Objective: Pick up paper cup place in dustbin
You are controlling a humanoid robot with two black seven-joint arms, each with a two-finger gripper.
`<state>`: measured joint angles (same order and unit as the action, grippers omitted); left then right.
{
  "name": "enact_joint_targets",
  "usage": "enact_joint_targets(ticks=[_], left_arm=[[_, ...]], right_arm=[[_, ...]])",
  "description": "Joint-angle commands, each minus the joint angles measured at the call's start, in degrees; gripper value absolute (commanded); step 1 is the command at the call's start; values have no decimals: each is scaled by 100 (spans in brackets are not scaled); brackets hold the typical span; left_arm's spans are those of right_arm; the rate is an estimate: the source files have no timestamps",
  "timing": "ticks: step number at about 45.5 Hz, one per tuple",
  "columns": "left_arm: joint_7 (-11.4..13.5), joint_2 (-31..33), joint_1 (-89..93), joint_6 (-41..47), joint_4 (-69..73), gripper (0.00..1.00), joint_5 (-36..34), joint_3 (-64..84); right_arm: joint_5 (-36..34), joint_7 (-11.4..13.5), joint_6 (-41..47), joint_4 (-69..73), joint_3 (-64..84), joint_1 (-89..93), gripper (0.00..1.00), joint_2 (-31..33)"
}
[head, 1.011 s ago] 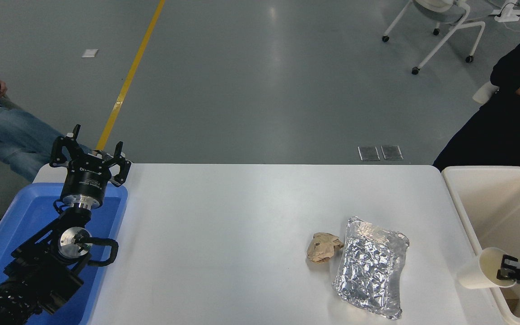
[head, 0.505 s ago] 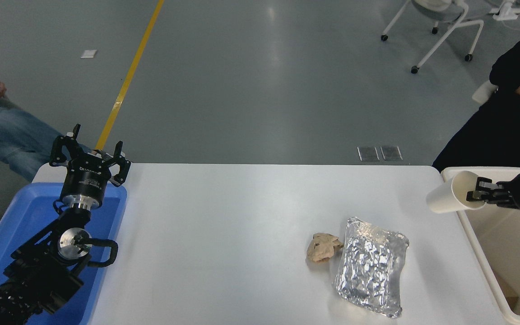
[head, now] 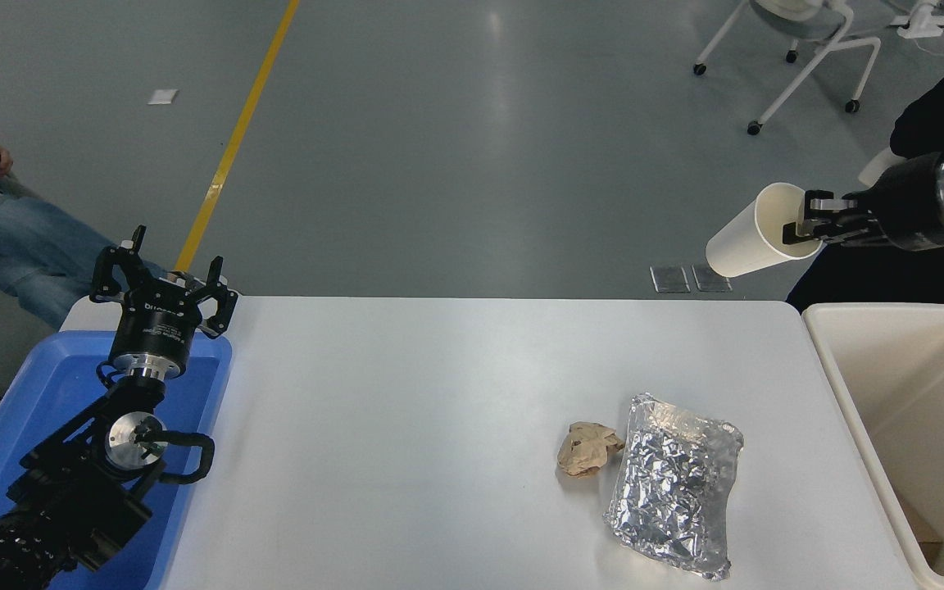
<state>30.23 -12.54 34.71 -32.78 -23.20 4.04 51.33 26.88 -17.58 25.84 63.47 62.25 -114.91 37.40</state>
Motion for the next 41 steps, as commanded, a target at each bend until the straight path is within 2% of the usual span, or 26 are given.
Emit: enact_joint_targets(ticks=[1, 9, 25, 41], left_arm=[[0, -3, 0, 0, 0, 99, 0, 0], [0, -3, 0, 0, 0, 99, 0, 0], [0, -3, 0, 0, 0, 99, 0, 0], [0, 6, 0, 0, 0, 99, 0, 0]], right_arm=[[-25, 9, 88, -694, -55, 292, 0, -58], [-683, 9, 88, -2337, -134, 1610, 0, -93], [-2380, 88, 53, -5660, -143, 4406, 0, -646], [-2627, 272, -676, -6197, -1267, 5962, 0, -664]])
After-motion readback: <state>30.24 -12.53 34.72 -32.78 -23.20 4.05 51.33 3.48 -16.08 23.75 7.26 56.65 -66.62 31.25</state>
